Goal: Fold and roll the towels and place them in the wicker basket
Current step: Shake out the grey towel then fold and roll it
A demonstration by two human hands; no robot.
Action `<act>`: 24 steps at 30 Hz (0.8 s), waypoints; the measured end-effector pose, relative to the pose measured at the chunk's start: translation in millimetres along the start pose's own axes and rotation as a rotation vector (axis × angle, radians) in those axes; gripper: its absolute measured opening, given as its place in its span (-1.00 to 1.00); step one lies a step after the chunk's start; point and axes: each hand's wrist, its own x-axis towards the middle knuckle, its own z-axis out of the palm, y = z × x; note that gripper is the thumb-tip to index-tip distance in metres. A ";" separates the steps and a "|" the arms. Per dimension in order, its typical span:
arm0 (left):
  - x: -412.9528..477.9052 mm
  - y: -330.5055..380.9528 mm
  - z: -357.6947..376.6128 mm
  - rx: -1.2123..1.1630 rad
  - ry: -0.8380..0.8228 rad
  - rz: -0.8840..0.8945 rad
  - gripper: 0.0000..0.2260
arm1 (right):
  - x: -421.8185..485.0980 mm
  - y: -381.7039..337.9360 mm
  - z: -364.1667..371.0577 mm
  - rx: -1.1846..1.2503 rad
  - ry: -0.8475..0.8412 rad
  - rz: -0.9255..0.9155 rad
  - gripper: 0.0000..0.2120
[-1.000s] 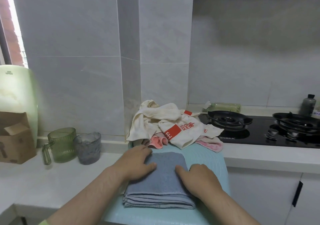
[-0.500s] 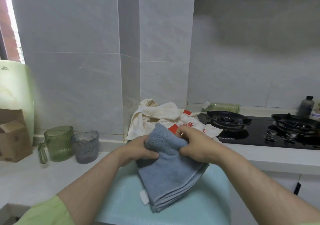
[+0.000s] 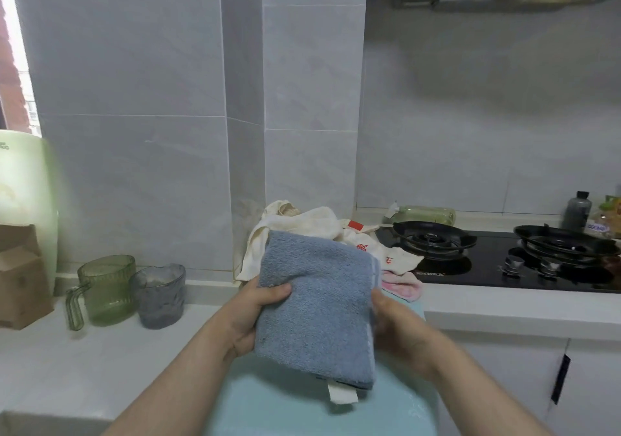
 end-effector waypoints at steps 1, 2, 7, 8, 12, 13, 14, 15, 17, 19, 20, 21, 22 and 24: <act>0.1 -6.0 -2.8 -0.055 0.001 -0.021 -0.40 | 0.4 13.9 3.7 0.052 -0.039 0.048 -0.21; -0.3 -11.6 -5.2 -0.101 0.008 -0.046 -0.32 | 1.2 22.3 7.8 0.070 -0.040 0.071 -0.15; -6.7 -26.8 -14.3 -0.068 0.096 -0.086 -0.37 | 8.0 29.2 8.4 0.021 0.078 0.031 -0.46; -8.2 -28.1 -16.2 -0.041 0.110 -0.084 -0.42 | 8.1 30.6 6.9 0.016 0.078 0.019 -0.47; -12.1 -31.0 -21.1 -0.030 0.077 -0.069 -0.40 | 5.9 32.8 2.8 0.022 0.123 -0.026 -0.66; -13.0 -31.4 -21.3 -0.027 0.066 -0.071 -0.38 | 4.9 33.3 2.1 0.037 0.137 -0.038 -0.67; -13.6 -32.2 -20.9 -0.012 0.062 -0.071 -0.38 | 4.5 34.2 1.3 0.049 0.144 -0.047 -0.68; -14.0 -32.8 -19.4 0.017 0.070 -0.065 -0.39 | 4.0 35.1 1.1 0.055 0.147 -0.053 -0.69; -12.3 -34.3 -18.7 0.068 0.102 -0.032 -0.38 | 4.2 36.2 1.7 0.059 0.147 -0.057 -0.69; -11.2 -35.3 -18.3 0.059 0.131 -0.015 -0.44 | 4.7 36.2 2.8 0.076 0.137 -0.052 -0.69; -10.9 -35.4 -18.9 0.047 0.133 -0.017 -0.46 | 4.9 35.8 3.1 0.087 0.130 -0.050 -0.70; -11.0 -34.8 -18.7 0.038 0.134 -0.023 -0.47 | 5.2 35.4 3.2 0.098 0.122 -0.048 -0.70; -10.7 -34.7 -19.2 0.031 0.131 -0.029 -0.48 | 5.4 35.3 3.0 0.105 0.110 -0.049 -0.70; -10.9 -34.3 -19.1 0.029 0.123 -0.035 -0.47 | 5.1 35.2 3.1 0.112 0.076 -0.050 -0.64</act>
